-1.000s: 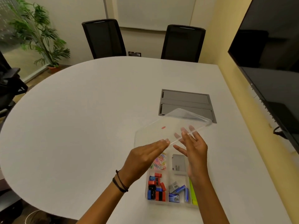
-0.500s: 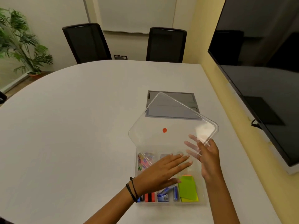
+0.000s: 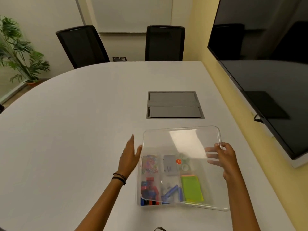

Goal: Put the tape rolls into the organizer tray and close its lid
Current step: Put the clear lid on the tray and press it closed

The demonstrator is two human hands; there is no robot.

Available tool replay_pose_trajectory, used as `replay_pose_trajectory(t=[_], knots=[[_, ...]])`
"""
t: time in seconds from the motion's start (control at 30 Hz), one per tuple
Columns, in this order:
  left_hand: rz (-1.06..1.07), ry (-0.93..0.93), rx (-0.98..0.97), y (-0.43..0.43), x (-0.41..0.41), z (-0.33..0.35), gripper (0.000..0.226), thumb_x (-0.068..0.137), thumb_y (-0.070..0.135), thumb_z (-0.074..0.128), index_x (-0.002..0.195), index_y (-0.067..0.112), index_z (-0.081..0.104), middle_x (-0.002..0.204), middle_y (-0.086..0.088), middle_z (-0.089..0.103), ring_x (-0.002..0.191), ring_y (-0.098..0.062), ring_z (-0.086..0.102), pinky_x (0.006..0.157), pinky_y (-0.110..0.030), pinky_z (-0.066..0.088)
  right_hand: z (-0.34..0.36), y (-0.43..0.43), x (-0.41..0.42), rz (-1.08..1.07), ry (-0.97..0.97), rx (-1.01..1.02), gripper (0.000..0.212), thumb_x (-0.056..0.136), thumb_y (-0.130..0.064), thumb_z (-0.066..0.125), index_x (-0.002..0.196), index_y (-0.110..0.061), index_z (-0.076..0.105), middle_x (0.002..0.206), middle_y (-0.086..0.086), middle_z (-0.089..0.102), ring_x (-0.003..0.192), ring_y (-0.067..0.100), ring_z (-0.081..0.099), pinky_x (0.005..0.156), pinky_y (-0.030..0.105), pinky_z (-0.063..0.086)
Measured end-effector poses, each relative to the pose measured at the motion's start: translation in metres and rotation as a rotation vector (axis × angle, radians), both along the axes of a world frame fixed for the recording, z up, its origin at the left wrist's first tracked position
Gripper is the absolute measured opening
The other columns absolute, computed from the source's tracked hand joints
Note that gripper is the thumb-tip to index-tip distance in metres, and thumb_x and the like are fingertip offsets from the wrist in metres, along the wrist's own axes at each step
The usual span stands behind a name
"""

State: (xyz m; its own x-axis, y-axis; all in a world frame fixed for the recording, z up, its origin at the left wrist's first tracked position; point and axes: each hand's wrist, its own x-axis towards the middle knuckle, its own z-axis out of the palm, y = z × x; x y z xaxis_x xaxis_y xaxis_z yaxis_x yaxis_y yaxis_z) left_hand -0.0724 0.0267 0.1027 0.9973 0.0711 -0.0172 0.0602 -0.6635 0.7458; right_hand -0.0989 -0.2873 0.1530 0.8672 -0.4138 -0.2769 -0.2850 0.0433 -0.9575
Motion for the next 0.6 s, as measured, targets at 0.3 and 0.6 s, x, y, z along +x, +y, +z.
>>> replay_pose_trajectory(t=[0.3,0.6], knots=[[-0.006,0.265,-0.231,0.018,-0.007,-0.028,0.028,0.096,0.022,0.051,0.121,0.009,0.058,0.112,-0.01,0.066,0.091,-0.023,0.067,0.079,-0.035,0.055,-0.031,-0.005,0.007,0.076,0.166,0.054,0.006,0.097,-0.016,0.045,0.095,-0.012,0.041,0.087,0.018,0.067,0.061,0.029,0.063,0.05,0.033,0.057],[0.074,0.364,-0.307,0.016,-0.007,-0.044,0.039,0.093,0.007,0.054,0.131,0.001,0.045,0.105,-0.02,0.059,0.082,-0.029,0.063,0.053,-0.02,0.057,-0.069,0.009,0.028,-0.006,0.15,0.093,0.012,0.093,-0.006,0.05,0.1,-0.01,0.041,0.091,0.019,0.065,0.052,0.022,0.065,0.045,0.027,0.056]])
